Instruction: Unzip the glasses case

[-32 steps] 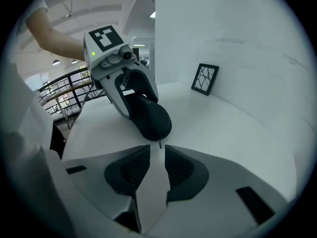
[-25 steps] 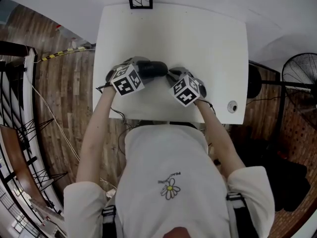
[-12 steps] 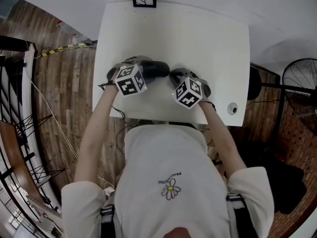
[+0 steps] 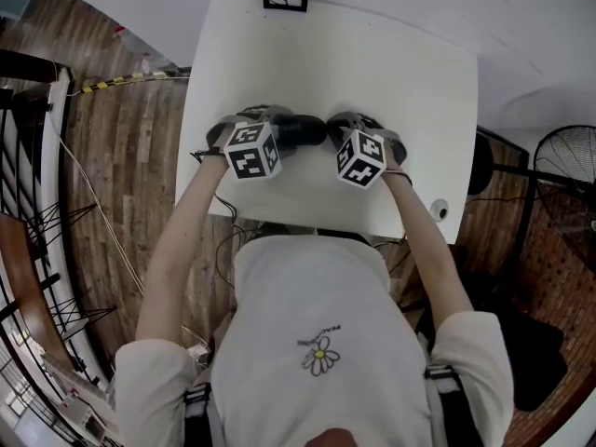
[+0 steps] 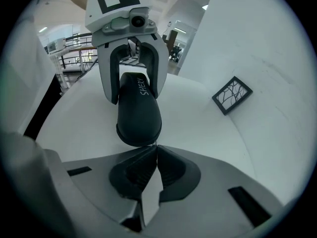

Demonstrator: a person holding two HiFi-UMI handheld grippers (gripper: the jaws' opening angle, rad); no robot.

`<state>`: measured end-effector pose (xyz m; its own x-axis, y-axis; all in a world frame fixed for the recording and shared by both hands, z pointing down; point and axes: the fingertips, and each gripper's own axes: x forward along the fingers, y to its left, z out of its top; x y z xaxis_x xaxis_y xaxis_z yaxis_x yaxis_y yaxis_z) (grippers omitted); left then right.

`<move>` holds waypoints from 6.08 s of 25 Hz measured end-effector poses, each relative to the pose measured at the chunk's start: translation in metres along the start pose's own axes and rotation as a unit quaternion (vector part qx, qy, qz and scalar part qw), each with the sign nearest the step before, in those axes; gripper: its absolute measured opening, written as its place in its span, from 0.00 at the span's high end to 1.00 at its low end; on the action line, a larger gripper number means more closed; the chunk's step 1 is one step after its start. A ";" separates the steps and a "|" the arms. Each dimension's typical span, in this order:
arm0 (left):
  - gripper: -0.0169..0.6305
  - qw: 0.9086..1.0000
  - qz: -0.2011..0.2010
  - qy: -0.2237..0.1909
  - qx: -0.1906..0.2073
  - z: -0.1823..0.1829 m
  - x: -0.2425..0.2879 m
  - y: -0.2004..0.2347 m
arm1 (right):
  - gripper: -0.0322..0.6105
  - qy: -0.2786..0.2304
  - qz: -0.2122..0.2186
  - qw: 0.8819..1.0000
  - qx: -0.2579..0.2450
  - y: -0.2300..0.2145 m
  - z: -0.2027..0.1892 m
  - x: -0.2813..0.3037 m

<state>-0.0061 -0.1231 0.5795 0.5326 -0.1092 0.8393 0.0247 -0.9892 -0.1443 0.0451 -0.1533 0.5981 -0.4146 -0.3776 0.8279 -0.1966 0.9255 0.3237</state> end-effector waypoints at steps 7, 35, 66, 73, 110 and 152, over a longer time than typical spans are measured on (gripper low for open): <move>0.53 0.998 0.040 -0.028 -0.044 0.009 -0.004 0.022 | 0.94 0.004 -0.040 0.998 0.048 -0.020 -0.004 -0.005; 0.80 0.953 0.202 -0.015 -0.227 0.047 -0.001 0.019 | 0.94 -0.013 0.002 0.987 0.163 0.069 0.033 -0.016; 0.86 0.947 0.172 -0.004 -0.271 0.034 -0.006 0.024 | 0.94 -0.046 0.008 0.999 0.024 -0.077 0.055 0.043; 0.84 0.948 0.164 0.030 -0.273 0.031 -0.014 0.023 | 0.94 0.010 -0.037 0.988 0.150 -0.046 -0.017 -0.008; 0.95 0.966 0.153 0.057 -0.202 0.072 0.019 -0.054 | 0.94 0.032 -0.011 0.994 0.106 0.036 -0.037 -0.053; 0.96 0.963 0.169 0.103 -0.184 0.042 0.013 0.013 | 0.94 0.034 -0.001 0.995 0.096 0.031 -0.040 -0.031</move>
<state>0.0371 -0.1329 0.5663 0.2776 -0.4098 0.8689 -0.4425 -0.8573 -0.2630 0.0879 -0.1116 0.6006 -0.3551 -0.3702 0.8584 -0.3666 0.8998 0.2364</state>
